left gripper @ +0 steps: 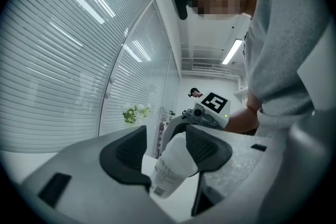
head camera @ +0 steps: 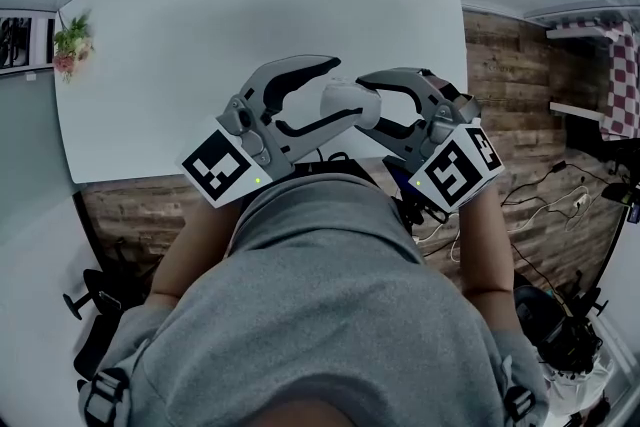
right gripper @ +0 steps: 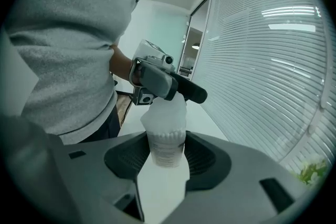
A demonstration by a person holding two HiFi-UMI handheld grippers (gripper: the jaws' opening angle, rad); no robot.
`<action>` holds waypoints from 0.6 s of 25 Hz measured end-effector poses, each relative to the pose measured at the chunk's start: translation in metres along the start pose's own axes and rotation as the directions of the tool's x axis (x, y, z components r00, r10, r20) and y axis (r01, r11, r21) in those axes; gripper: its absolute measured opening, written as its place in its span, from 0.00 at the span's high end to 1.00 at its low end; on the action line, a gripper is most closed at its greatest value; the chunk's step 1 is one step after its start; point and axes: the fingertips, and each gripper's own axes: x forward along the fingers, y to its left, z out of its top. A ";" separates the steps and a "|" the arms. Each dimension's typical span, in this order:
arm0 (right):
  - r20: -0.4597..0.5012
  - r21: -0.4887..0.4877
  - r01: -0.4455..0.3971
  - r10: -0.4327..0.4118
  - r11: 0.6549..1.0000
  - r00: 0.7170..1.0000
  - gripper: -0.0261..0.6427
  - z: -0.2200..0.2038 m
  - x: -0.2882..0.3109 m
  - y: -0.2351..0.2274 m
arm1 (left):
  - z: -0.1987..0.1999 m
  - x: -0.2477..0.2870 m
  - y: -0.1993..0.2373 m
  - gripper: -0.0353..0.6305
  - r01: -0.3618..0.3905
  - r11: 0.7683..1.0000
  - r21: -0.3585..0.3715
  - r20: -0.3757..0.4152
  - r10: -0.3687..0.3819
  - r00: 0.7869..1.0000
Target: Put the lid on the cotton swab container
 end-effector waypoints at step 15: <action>0.046 0.051 -0.057 0.054 0.997 0.997 0.64 -0.030 0.024 0.009 | -0.045 0.003 0.012 0.61 0.012 0.994 -0.113 -0.086 -0.022 0.996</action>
